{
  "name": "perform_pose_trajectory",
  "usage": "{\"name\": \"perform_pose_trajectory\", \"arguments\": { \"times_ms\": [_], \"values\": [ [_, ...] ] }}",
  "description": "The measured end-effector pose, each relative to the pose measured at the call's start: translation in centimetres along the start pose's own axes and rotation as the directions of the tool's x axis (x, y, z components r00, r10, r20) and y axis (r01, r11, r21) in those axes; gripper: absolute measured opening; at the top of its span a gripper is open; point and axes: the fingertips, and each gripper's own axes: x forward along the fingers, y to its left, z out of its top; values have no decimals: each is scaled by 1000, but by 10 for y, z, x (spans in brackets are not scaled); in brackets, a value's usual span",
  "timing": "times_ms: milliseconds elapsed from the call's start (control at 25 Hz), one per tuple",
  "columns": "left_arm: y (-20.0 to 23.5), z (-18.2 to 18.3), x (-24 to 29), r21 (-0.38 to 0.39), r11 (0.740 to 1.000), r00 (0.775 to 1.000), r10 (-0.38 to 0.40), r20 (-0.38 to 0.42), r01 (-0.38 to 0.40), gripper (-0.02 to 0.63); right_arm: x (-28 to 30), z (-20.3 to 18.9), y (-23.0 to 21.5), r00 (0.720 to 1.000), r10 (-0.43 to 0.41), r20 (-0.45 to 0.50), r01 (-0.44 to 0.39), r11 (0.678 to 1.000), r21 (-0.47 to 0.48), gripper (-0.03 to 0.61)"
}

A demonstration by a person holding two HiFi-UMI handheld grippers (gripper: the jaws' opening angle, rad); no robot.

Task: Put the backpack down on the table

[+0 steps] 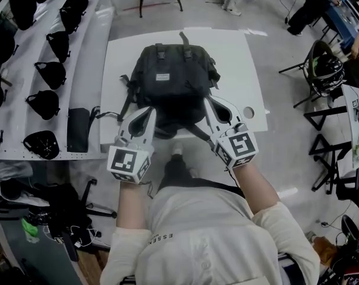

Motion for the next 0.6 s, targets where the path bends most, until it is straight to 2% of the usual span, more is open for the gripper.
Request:
{"name": "perform_pose_trajectory", "arguments": {
  "times_ms": [240,480,600],
  "values": [
    [-2,27,-1,19,1000,998,-21,53,20,3,4,17,8,999,43,12,-43,999,-22,14],
    [2,34,-3,81,997,999,-9,49,5,3,3,25,15,997,65,31,-63,997,-40,14],
    [1,35,-1,65,998,998,-24,59,20,3,0,30,17,996,69,63,-66,996,-58,14]
  ]
}}
